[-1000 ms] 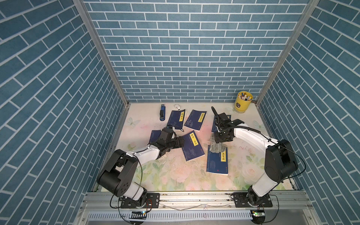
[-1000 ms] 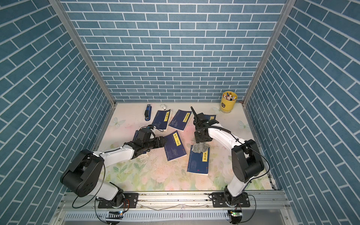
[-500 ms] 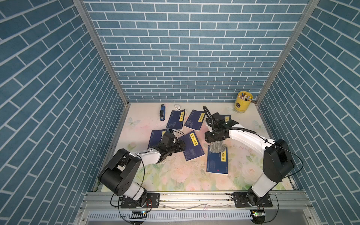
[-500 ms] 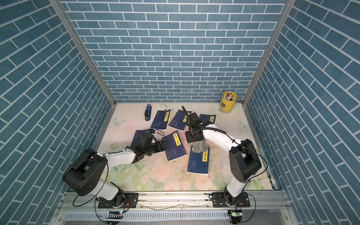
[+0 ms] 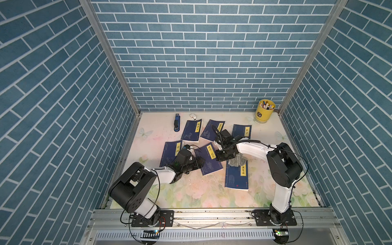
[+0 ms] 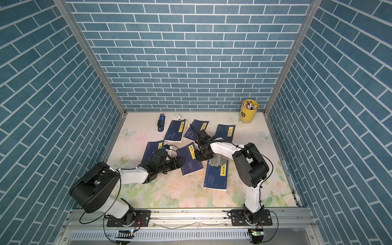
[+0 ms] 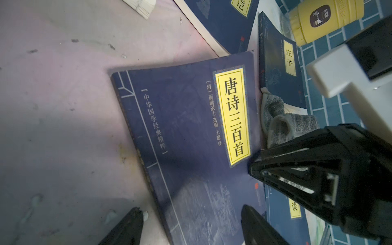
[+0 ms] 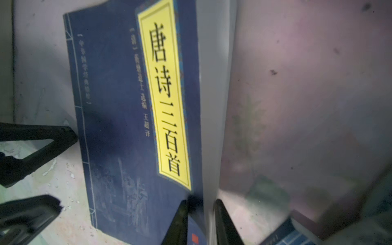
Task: Wipe the cover of the book
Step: Pick up the book from the center of the board.
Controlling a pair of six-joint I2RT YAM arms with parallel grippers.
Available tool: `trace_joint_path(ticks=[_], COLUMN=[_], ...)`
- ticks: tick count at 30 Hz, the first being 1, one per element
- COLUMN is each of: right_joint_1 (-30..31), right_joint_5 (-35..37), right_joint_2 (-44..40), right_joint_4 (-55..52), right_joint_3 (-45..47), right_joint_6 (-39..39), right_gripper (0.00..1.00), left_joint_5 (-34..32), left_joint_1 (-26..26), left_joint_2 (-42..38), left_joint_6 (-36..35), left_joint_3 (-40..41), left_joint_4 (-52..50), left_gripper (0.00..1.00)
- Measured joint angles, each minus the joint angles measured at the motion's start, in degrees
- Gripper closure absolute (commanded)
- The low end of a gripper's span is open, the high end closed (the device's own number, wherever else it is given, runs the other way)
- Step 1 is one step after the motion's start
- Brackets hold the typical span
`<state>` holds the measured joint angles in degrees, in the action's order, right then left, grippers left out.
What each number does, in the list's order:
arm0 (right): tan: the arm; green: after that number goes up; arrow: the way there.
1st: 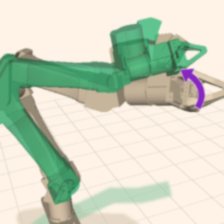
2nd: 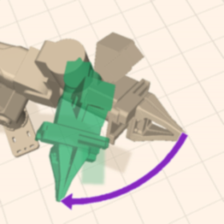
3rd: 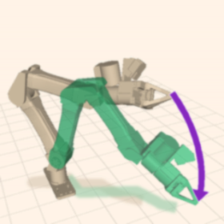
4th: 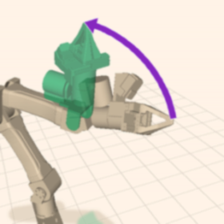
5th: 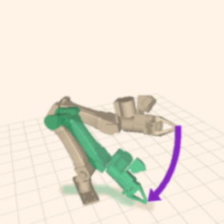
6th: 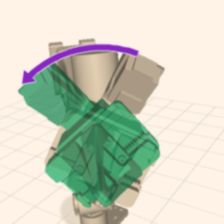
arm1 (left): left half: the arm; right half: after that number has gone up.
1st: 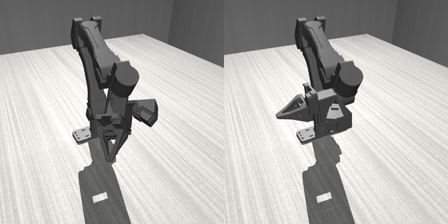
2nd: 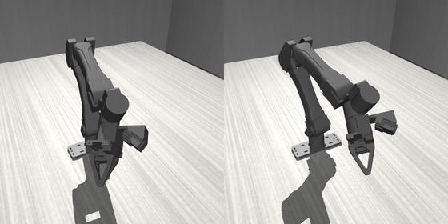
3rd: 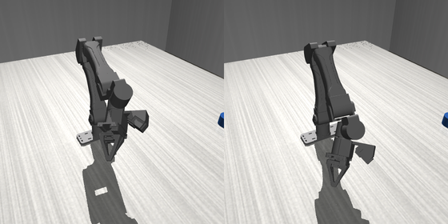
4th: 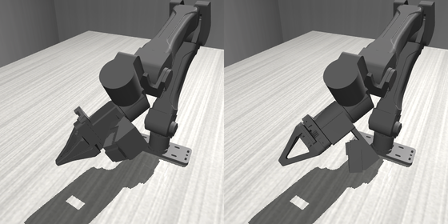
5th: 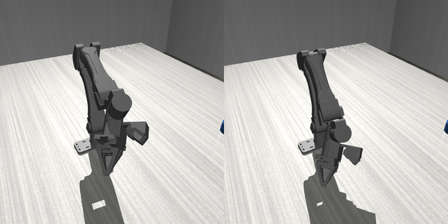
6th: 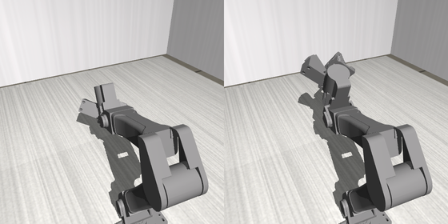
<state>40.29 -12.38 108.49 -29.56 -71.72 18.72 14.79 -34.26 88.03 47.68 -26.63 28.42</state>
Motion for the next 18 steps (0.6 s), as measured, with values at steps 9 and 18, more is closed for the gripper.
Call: trace_joint_path(ticks=[9, 18], right_joint_1=[-0.39, -0.28], right_joint_5=[-1.33, -1.36], right_joint_2=[-1.11, -2.21], right_joint_4=[3.98, 6.27], right_joint_3=[4.37, 6.25], right_joint_6=[2.25, 4.44], right_gripper=[0.83, 0.84], left_joint_5=[2.25, 2.05], left_joint_1=[-0.15, 0.07], left_joint_2=[2.62, 3.98], left_joint_6=[2.95, 3.82], left_joint_3=[0.37, -1.29], left_joint_4=[5.64, 4.37], left_gripper=[0.25, 0.42])
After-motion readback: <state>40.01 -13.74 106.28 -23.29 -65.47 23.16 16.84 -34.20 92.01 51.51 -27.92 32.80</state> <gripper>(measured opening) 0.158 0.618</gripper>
